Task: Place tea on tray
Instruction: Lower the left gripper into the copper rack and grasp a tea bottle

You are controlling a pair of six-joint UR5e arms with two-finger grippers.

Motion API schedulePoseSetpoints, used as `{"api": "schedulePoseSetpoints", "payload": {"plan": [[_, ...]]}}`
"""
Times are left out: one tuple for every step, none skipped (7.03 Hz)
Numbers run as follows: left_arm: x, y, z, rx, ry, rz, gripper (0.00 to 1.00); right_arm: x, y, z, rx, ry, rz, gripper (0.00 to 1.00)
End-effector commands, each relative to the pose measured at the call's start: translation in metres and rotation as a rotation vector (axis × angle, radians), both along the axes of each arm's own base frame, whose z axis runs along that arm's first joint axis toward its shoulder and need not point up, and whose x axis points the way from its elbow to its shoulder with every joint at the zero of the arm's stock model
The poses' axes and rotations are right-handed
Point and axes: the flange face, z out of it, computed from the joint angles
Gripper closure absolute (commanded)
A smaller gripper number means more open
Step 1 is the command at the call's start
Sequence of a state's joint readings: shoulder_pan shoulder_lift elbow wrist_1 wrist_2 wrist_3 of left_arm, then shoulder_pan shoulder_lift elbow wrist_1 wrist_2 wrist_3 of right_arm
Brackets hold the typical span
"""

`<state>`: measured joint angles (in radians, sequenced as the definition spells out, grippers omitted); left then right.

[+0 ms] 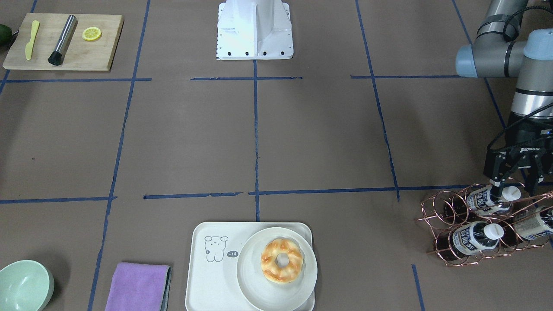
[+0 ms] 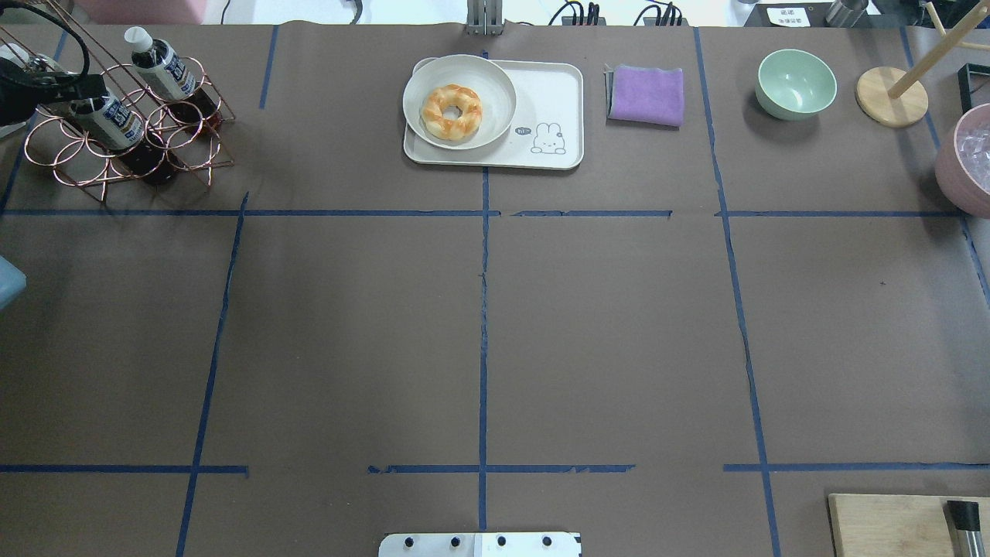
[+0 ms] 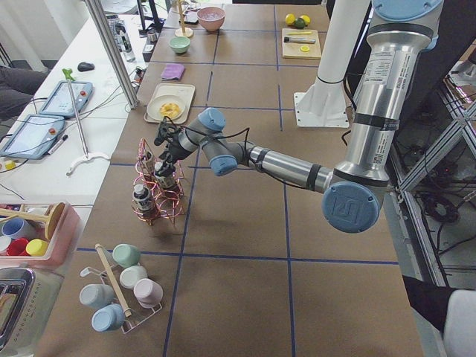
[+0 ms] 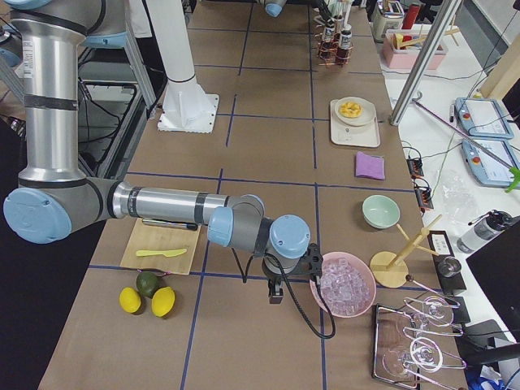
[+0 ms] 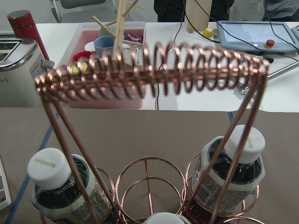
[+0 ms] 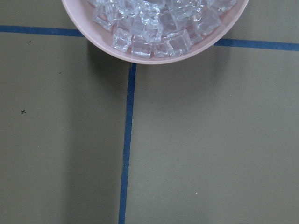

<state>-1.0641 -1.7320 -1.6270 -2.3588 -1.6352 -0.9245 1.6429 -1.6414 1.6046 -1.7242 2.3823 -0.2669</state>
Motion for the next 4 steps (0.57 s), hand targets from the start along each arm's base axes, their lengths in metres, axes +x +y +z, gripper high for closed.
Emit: {"api": "schedulePoseSetpoints", "payload": {"plan": [[0.0000, -0.0006, -0.0002, -0.001, 0.000, -0.001, 0.26, 0.0000, -0.0001, -0.0001, 0.001, 0.000, 0.000, 0.00], [0.0002, -0.0009, 0.0014, -0.003, -0.001, -0.001, 0.26, 0.0000, 0.0000, 0.0000, 0.000, 0.000, 0.000, 0.00], [0.0006, -0.0018, 0.0029, -0.006, -0.003, -0.001, 0.26, 0.0000, 0.0000, 0.0000, 0.000, 0.000, 0.000, 0.00], [0.0007, -0.0019, 0.0037, -0.008, -0.004, -0.001, 0.26, 0.0000, 0.0000, 0.0000, 0.000, 0.000, 0.000, 0.00]]}}
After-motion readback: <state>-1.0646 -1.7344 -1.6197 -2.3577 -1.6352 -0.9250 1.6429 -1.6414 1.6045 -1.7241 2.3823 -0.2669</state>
